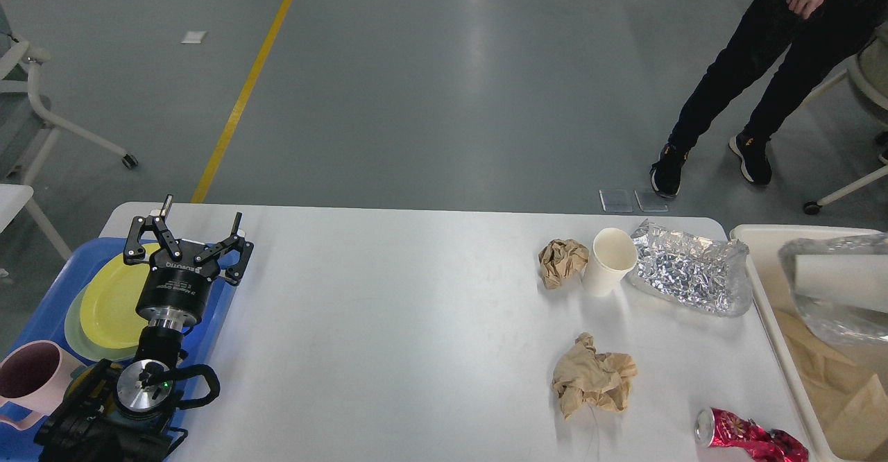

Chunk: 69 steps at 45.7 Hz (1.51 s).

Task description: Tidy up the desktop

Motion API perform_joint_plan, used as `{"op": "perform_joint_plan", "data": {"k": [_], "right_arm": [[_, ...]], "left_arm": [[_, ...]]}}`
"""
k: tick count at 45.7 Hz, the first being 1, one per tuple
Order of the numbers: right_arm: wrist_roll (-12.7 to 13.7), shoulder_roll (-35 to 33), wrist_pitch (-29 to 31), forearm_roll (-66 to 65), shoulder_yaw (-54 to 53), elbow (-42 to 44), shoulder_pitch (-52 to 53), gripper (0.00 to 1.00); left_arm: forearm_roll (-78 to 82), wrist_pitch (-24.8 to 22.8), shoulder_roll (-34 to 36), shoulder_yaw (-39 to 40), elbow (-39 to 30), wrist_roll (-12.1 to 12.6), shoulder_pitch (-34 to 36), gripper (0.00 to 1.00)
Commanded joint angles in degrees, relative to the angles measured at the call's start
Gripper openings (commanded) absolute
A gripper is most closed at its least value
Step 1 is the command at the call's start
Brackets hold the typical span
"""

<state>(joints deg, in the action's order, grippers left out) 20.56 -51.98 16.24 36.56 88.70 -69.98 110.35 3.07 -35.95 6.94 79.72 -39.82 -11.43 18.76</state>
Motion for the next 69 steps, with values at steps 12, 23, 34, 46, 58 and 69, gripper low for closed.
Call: {"op": "perform_joint_plan", "data": {"k": [12,23,34,46,58,69], "right_arm": [[0.0,5.3,-0.4,-3.3,-31.1,37.6,-47.7,0.00],[0.0,22.9,-1.3,-4.6,-41.9,71.1,-76.6,0.00],[0.1,29.1,-12.4,-12.9,-42.0,72.4,-81.0,0.00],[0.4,32.9,-13.0,-13.4,-41.9,72.4,-82.1,0.00],[0.0,34.5,-13.4,-13.6,-41.2,72.6,-81.9,0.40],[0.0,34.8,-15.3,-13.5,-41.3,72.5,-81.3,1.00]], "left_arm": [[0.0,0.0,0.0,0.0,-0.1,0.0,0.0,0.96],[0.0,0.0,0.0,0.0,-0.1,0.0,0.0,0.96],[0.0,0.0,0.0,0.0,-0.1,0.0,0.0,0.96],[0.0,0.0,0.0,0.0,-0.1,0.0,0.0,0.96],[0.0,0.0,0.0,0.0,-0.1,0.0,0.0,0.96],[0.0,0.0,0.0,0.0,-0.1,0.0,0.0,0.96]]}}
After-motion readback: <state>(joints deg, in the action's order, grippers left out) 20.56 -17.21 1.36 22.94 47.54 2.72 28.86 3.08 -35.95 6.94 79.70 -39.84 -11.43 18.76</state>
